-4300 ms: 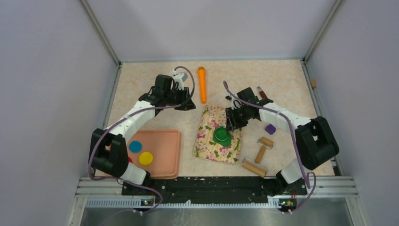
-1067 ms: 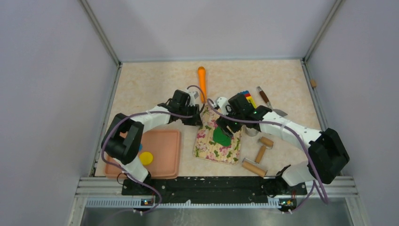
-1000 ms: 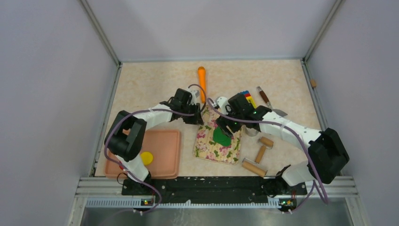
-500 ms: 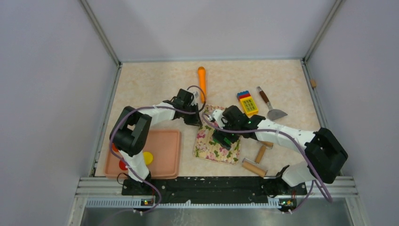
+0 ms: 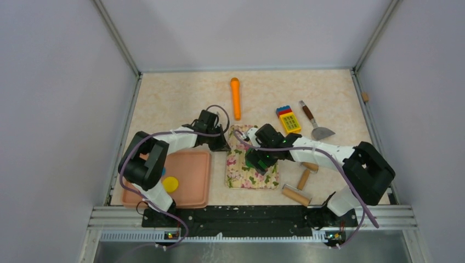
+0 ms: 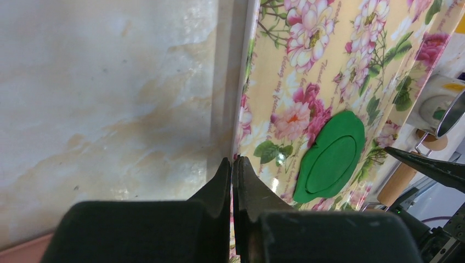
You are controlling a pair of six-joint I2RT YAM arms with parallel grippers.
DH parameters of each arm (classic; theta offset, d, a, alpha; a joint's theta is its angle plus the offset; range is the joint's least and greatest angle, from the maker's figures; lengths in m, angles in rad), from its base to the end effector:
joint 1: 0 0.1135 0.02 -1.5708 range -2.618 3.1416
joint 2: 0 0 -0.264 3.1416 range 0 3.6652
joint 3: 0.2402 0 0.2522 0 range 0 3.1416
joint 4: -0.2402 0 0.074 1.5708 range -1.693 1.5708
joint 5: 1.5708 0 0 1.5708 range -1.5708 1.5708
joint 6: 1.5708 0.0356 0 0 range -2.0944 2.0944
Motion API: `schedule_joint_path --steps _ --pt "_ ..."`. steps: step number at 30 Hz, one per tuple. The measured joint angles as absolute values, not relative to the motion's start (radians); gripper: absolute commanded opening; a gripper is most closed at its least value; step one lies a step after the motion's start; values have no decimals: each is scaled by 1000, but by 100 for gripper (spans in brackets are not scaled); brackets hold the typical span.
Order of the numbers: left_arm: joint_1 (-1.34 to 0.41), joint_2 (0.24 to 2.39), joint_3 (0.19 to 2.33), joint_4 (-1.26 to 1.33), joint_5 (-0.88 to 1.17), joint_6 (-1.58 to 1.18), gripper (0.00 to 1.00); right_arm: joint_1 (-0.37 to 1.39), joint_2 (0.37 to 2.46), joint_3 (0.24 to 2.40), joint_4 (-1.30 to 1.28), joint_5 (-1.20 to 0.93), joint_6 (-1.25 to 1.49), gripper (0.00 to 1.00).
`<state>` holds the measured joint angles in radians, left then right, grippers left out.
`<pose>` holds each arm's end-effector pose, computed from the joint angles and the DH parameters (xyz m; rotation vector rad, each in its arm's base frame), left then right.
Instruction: Roll out the dumpling wrappers from the dough
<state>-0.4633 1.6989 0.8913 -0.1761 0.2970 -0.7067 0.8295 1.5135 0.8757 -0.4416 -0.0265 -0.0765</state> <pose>0.2872 -0.1551 0.1498 -0.2069 2.6990 -0.7887 0.1945 0.2139 0.1828 -1.1811 2.4061 0.2801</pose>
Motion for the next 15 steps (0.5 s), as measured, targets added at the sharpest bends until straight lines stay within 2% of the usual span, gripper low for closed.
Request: schedule_joint_path --steps 15 --pt "-447 1654 825 -140 292 -770 0 845 1562 912 -438 50 79 95"
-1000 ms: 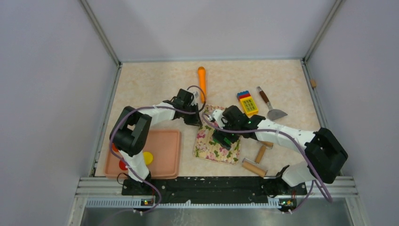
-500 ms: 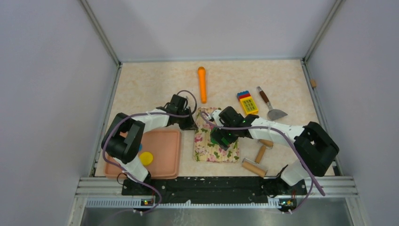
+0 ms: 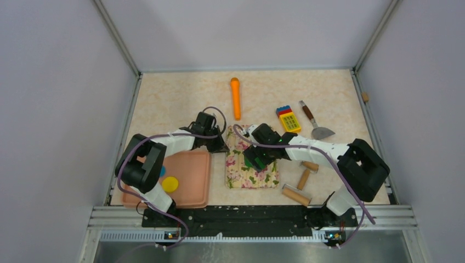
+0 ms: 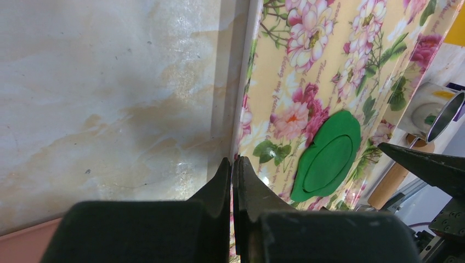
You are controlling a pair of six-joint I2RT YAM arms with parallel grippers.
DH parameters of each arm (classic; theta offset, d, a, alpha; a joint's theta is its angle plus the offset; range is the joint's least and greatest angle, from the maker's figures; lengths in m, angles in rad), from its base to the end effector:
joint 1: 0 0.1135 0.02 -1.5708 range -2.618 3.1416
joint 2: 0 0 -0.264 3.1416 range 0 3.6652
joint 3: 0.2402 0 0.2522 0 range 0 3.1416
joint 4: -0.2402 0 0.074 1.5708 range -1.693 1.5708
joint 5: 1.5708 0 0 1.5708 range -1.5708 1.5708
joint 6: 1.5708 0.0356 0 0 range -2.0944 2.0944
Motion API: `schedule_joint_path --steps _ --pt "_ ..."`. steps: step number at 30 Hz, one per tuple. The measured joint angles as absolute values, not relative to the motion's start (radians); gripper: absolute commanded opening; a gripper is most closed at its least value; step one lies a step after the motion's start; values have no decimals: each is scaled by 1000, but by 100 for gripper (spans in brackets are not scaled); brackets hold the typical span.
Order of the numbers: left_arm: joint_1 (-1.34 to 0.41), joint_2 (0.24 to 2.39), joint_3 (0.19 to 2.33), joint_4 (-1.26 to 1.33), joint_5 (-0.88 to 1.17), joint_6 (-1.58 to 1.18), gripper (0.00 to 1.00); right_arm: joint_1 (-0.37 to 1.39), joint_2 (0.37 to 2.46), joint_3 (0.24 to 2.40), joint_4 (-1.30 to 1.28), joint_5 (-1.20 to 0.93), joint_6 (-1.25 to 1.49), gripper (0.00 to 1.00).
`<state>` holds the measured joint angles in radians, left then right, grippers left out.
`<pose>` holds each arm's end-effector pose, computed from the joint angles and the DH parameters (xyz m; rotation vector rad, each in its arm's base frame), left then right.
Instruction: Roll out the dumpling wrappers from the dough
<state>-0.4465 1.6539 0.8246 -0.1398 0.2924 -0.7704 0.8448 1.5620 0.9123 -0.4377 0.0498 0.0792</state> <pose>0.2777 -0.1443 0.1474 -0.3134 2.6826 -0.8045 0.2005 0.2231 0.1801 -0.9848 2.4898 0.2345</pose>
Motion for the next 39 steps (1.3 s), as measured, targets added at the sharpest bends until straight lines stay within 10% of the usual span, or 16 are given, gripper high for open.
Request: schedule_joint_path --steps 27,39 --pt "-435 1651 815 -127 304 -783 0 841 1599 914 -428 111 126 77" --pt "-431 1651 813 -125 309 -778 0 807 1592 904 -418 1 115 91"
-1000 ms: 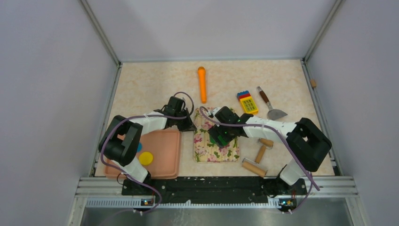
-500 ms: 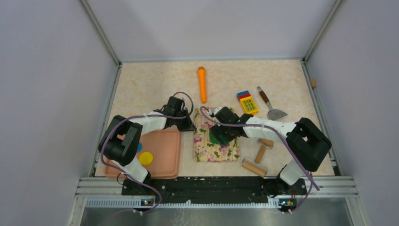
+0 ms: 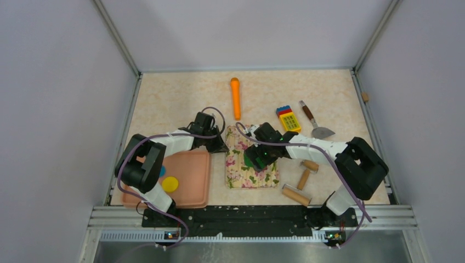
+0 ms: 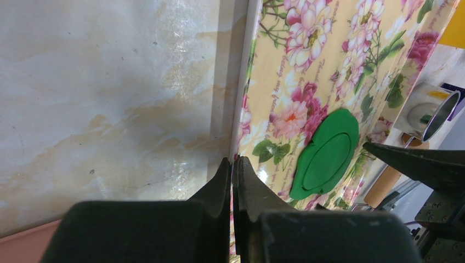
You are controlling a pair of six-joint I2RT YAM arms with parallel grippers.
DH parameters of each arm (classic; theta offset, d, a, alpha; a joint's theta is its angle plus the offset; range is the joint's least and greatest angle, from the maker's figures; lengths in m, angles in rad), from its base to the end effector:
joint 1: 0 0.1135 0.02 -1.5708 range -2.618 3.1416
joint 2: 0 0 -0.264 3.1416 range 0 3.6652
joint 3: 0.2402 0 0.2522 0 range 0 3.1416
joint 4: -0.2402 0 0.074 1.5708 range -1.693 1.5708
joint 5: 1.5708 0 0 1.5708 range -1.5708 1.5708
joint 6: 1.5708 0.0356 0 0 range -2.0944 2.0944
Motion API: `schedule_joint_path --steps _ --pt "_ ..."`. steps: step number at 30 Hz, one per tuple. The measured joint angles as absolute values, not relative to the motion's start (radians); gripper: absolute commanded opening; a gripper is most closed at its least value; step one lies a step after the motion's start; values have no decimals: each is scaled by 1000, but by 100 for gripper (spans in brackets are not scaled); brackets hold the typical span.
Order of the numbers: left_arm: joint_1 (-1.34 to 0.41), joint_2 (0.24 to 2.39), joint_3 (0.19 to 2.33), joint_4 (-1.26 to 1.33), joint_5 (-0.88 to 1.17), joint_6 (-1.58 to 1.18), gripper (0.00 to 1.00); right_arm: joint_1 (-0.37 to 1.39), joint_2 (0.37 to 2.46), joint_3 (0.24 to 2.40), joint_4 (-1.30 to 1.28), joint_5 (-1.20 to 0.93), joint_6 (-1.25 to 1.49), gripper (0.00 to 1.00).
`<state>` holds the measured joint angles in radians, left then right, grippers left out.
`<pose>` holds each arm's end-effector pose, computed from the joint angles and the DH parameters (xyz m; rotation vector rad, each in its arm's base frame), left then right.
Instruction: Roll out the dumpling wrappers from the dough
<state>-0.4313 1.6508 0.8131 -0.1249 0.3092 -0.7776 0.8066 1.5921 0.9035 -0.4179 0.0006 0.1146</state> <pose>0.2782 -0.1400 0.1462 -0.3343 2.6759 -0.8258 0.2090 0.2180 0.1701 -0.9193 2.5507 0.2842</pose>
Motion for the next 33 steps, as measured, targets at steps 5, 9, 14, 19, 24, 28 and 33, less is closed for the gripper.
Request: schedule_joint_path --steps 5,9,14,19,24,28,33 --pt "-431 1651 813 -125 311 -775 0 806 1574 913 -443 -72 116 93" --pt "-430 1651 813 -125 313 -773 0 806 1573 919 -438 -79 116 92" --pt "-429 1651 813 -125 315 -772 0 804 1575 919 -437 -47 117 90" --pt "-427 1651 809 -119 317 -772 0 804 1593 919 -433 -28 125 89" --pt "-426 1651 809 -118 320 -772 0 804 1608 919 -424 5 135 76" --pt "-426 1651 809 -118 320 -769 0 805 1614 919 -413 41 147 67" --pt "-424 1651 809 -116 320 -764 0 809 1615 916 -403 57 150 63"
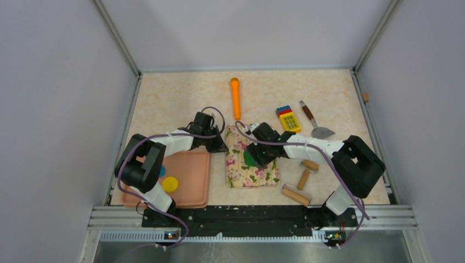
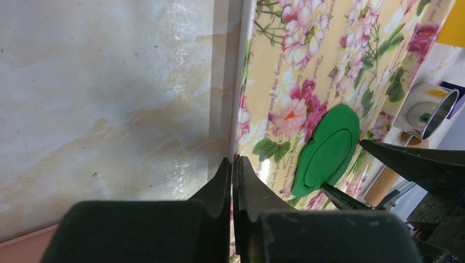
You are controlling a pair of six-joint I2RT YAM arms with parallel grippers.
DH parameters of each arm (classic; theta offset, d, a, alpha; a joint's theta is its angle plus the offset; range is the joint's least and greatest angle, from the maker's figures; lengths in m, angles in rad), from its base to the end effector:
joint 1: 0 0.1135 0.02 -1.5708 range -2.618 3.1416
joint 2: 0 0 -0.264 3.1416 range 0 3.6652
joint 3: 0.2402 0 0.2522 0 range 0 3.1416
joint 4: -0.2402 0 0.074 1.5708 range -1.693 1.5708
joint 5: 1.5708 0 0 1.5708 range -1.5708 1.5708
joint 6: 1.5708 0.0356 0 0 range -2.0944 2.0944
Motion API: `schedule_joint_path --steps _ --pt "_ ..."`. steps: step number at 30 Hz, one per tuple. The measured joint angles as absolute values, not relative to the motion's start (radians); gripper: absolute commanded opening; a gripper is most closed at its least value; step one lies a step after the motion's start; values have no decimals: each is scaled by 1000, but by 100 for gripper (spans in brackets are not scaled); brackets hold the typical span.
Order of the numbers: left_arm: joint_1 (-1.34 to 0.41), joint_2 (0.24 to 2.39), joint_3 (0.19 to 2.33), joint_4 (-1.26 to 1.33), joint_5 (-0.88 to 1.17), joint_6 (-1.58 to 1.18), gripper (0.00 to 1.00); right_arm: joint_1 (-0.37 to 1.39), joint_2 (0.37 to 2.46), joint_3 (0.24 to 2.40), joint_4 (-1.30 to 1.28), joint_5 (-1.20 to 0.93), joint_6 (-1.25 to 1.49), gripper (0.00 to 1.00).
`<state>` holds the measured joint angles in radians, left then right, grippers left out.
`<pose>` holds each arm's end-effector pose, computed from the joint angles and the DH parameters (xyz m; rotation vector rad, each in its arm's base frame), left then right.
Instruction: Roll out the dumpling wrappers from the dough
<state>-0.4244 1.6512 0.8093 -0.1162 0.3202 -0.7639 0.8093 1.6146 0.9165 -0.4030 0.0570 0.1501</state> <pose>0.2789 -0.1383 0.1457 -0.3186 2.6713 -0.8353 0.2135 0.2211 0.1681 -0.8533 2.5511 0.2290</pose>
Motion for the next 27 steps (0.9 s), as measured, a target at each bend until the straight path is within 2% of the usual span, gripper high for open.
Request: schedule_joint_path --steps 7,17,22,27 --pt "-423 1651 809 -112 321 -758 0 809 1609 902 -380 67 132 54" --pt "-423 1652 809 -111 330 -740 0 805 1579 864 -333 72 90 28" --pt "-423 1652 809 -112 332 -737 0 774 1573 867 -338 -6 82 16" --pt "-422 1652 809 -112 332 -735 0 758 1573 893 -370 -69 86 11"
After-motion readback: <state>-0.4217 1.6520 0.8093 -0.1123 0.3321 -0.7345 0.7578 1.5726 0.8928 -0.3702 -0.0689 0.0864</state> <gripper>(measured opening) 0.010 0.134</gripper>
